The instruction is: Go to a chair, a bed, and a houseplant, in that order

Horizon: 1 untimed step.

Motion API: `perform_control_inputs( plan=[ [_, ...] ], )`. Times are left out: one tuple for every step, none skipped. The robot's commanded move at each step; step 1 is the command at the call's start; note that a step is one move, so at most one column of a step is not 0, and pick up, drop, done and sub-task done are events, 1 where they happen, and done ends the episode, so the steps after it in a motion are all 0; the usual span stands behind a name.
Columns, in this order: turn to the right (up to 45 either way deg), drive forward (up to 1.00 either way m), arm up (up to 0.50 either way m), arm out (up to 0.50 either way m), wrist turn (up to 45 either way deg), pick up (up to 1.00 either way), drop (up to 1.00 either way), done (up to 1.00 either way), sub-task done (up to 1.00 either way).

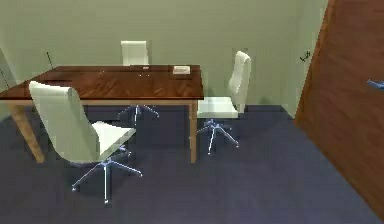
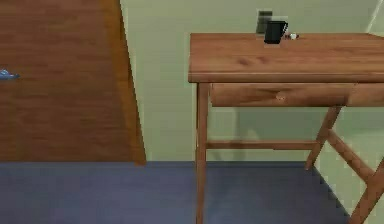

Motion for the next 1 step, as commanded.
perform_control_inputs(
  plan=[
    [0.0,0.6,0.0,0.0,0.0,0.0,0.0,0.0,0.0]
  ],
)
